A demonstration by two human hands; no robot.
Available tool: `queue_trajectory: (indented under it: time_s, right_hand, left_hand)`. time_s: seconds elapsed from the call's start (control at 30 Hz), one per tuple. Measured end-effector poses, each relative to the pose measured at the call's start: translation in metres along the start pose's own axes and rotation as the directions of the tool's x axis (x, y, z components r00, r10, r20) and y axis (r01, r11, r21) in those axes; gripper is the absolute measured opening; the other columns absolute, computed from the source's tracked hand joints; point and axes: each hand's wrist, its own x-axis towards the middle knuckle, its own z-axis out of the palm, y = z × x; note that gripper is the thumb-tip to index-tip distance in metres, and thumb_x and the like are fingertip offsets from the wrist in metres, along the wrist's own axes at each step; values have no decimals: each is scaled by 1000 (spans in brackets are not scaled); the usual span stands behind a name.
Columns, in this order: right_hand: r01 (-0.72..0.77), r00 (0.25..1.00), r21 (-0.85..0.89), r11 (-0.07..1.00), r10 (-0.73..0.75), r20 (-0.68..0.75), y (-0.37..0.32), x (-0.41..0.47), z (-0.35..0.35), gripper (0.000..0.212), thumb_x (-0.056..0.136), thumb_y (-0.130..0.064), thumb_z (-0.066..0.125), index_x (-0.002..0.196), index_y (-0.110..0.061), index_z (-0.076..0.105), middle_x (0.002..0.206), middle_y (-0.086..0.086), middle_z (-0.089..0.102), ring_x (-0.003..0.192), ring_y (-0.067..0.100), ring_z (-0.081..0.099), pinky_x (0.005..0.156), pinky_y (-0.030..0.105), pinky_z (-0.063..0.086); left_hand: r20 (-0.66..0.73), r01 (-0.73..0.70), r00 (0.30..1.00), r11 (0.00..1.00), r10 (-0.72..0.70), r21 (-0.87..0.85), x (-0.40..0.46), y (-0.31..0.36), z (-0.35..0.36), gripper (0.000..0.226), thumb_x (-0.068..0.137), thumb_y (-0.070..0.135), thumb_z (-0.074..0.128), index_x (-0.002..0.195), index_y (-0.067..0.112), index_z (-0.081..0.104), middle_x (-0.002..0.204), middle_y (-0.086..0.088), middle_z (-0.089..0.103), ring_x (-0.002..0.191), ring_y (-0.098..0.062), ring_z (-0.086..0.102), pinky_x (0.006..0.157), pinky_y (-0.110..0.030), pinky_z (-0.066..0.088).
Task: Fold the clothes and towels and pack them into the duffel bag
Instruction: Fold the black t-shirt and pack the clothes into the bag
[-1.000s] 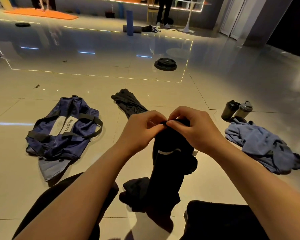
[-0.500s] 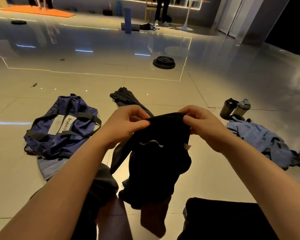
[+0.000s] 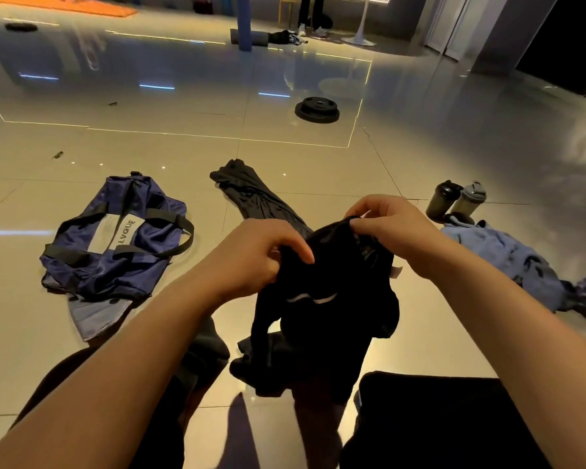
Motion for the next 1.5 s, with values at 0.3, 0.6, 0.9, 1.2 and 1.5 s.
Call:
queue_trajectory:
  time_s: [0.3,0.6,0.9,1.2,1.5]
  right_hand:
    - [78,994,15,997,-79,70,-4,-2,-4,10,92,-12,57,89,-18,63,94,16,66,90,32,64,86,45,52]
    - [168,974,-21,986,-162,157,4,0,4,19,97,-26,52,87,-15,63,77,4,56,72,13,51,68,26,39]
    - [34,857,-176,984,62,511,45,11,-1,21,92,-9,60,110,0,65,110,19,66,109,34,59,95,36,44]
    - [-149,914,125,981,88,395,44,11,-27,40,90,-41,51,105,-5,62,92,11,57,83,22,56,75,31,47]
    - [-228,759,211,951,37,650,46,1,-55,65,51,-43,91,103,-16,63,101,15,65,88,30,62,67,28,57]
  left_hand:
    - [221,76,975,903,21,-423,-1,0,-7,22,82,31,66,102,39,71,109,-3,67,92,-40,63,84,-43,55]
    - [172,31,984,911,45,-412,-5,-2,-5,45,82,30,59,124,46,53,128,23,57,110,-6,62,93,-27,53]
    - [-408,-234,909,919,90,-318,-14,-5,-27,42,85,16,65,119,38,57,126,15,58,118,-10,58,95,-29,52]
    - [-584,-7,805,984,-100,-178,-8,-41,-46,23,88,16,69,105,31,65,99,6,68,94,-9,65,86,-38,56]
    - [-372,161,875,911,-309,-380,-19,-56,-48,23,93,15,61,89,37,59,90,-25,66,85,-40,65,76,-54,52]
